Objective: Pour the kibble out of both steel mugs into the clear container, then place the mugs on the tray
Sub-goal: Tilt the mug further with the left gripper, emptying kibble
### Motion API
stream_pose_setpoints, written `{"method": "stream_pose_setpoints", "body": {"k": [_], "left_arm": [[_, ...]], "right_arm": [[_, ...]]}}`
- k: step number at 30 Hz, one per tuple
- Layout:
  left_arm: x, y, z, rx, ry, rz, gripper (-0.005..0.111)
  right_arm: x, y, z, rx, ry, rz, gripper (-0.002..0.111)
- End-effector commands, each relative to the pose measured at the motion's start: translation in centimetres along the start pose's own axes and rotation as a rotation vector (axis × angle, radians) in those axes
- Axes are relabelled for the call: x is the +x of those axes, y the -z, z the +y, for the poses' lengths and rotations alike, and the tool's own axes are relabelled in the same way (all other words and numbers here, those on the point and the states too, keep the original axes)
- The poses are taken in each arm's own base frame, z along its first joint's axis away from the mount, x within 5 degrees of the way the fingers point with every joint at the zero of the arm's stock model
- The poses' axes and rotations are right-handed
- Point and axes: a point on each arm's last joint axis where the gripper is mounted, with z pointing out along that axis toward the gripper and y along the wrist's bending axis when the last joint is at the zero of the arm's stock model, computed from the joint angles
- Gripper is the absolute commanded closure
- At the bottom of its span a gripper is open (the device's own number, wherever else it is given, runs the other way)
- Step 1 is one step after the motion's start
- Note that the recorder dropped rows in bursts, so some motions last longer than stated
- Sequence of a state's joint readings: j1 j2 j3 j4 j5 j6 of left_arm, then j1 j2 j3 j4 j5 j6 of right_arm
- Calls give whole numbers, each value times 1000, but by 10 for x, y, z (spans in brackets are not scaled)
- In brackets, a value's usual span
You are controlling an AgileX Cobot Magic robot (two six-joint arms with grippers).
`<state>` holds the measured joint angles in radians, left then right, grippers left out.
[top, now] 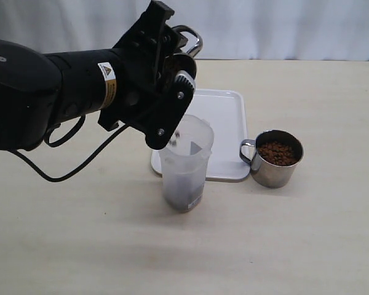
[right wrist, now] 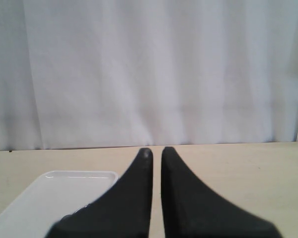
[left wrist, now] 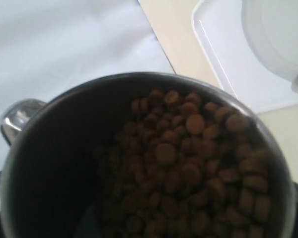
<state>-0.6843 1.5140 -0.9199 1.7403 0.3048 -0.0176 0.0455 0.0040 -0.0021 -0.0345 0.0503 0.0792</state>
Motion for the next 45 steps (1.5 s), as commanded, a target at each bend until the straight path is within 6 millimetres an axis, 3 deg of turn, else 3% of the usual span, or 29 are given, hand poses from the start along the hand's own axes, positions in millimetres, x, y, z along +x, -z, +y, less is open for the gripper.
{"method": "stream_pose_setpoints", "body": {"k": [1,45], "left_arm": [[1,2,5,-18,-6,6,107],[-6,5,8,-28,-60,27,107]], "right_arm": [[-1,0,0,-5,3,-14,103],[-1,0,0,-5,3,-14,103]]}}
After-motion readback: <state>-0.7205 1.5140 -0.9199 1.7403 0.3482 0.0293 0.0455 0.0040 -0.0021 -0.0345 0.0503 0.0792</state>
